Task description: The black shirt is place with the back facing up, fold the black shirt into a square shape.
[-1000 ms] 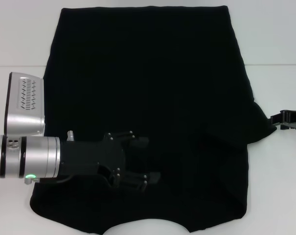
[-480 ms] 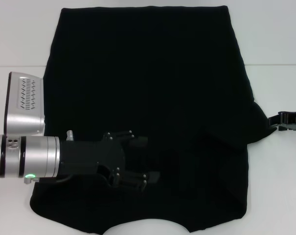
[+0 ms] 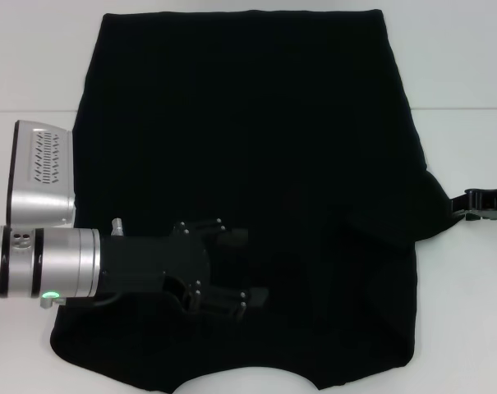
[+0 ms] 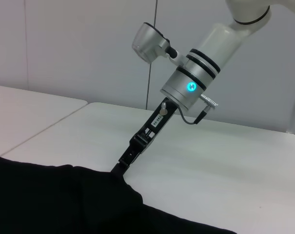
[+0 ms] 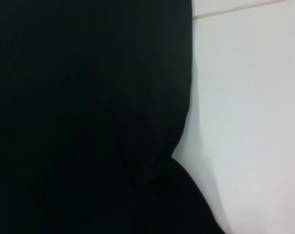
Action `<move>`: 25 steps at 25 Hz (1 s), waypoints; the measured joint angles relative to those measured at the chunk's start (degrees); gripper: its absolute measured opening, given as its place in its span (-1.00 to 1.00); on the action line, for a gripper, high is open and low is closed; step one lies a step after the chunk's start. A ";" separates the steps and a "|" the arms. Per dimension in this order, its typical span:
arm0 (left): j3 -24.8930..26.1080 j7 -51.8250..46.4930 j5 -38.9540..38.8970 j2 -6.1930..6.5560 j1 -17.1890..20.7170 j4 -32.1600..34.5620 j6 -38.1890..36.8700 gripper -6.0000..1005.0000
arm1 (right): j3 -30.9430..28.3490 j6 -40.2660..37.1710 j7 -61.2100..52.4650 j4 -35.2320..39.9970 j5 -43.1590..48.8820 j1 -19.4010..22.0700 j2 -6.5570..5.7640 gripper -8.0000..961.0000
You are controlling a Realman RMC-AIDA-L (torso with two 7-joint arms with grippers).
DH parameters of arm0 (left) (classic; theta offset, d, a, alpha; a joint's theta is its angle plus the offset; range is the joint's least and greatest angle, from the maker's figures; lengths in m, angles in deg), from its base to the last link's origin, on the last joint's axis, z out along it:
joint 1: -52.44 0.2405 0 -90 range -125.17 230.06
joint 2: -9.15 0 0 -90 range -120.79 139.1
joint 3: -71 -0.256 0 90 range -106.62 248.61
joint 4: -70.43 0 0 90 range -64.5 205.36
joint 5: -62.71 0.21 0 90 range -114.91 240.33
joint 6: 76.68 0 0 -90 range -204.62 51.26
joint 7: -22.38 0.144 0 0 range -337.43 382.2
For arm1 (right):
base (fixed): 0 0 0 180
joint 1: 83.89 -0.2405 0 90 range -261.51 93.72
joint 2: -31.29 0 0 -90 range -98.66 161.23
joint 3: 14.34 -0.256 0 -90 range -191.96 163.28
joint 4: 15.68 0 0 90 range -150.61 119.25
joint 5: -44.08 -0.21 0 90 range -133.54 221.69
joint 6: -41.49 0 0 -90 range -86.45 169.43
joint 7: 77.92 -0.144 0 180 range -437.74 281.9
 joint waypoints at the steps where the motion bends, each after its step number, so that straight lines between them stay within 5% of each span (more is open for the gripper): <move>1: 0.00 0.00 0.00 0.00 0.00 0.00 0.00 0.86 | 0.07 0.04 0.00 -0.06 0.00 -0.11 0.00 -0.13; 19: 0.09 0.00 0.00 0.00 0.13 0.09 0.06 0.86 | 1.71 0.18 0.09 -0.31 0.00 -1.45 0.27 -0.62; 25: 0.09 0.00 0.00 0.00 0.13 0.09 0.08 0.86 | 2.38 0.26 0.09 -0.45 0.00 -1.47 0.33 -0.96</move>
